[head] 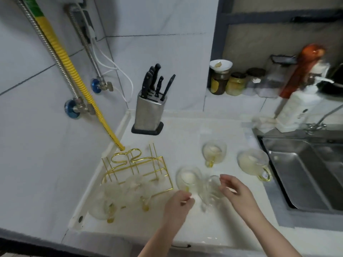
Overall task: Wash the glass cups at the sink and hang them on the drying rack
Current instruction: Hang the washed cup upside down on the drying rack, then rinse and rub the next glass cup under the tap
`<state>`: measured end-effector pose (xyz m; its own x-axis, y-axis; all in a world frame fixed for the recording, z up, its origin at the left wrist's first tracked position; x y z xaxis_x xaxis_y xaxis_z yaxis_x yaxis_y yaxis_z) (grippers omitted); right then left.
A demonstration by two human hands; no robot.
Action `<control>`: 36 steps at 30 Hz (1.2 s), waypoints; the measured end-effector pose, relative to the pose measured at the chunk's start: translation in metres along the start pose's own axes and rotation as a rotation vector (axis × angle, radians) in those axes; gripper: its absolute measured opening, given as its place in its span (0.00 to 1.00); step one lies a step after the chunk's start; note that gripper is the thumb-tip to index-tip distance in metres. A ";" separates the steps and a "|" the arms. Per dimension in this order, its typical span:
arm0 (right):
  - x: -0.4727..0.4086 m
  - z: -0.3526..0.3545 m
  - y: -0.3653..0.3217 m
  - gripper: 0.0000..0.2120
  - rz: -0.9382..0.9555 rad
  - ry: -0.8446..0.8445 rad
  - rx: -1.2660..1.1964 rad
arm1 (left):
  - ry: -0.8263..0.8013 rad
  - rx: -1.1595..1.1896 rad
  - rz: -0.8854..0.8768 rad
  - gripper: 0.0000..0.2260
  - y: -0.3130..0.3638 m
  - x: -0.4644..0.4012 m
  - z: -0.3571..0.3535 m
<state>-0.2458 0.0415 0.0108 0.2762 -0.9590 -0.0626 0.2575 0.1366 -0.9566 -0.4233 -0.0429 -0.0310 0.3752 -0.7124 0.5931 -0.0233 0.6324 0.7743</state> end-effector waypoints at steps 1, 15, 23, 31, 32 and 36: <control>0.003 0.008 0.005 0.14 -0.008 0.026 0.021 | -0.031 -0.045 -0.020 0.05 0.002 -0.002 -0.007; -0.002 0.008 0.064 0.44 -0.185 -0.323 0.022 | -0.208 -0.184 0.004 0.33 0.008 -0.019 -0.062; 0.002 0.026 0.054 0.35 -0.057 -0.188 -0.033 | -0.272 -0.150 -0.106 0.30 0.028 -0.001 -0.068; 0.019 0.131 0.049 0.41 -0.009 -0.012 -0.057 | -0.263 -0.137 -0.307 0.22 0.073 0.031 -0.148; 0.023 0.150 0.051 0.40 0.002 -0.003 -0.077 | -0.293 -0.111 -0.311 0.20 0.077 0.036 -0.164; 0.048 0.235 0.063 0.39 0.002 0.057 -0.149 | -0.413 -0.045 -0.294 0.14 0.091 0.064 -0.241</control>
<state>0.0013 0.0626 0.0146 0.2222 -0.9720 -0.0769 0.1157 0.1046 -0.9878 -0.1781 0.0424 0.0238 -0.0382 -0.9173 0.3965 0.0719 0.3932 0.9166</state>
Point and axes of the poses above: each hand's wrist, its own x-axis away from the middle knuckle, its own z-axis out of the back of the hand, y = z × x, the point moved 2 cm from there along -x, towards the middle knuckle, and after that the axes turned 12 degrees about z, right-handed, at the moved point
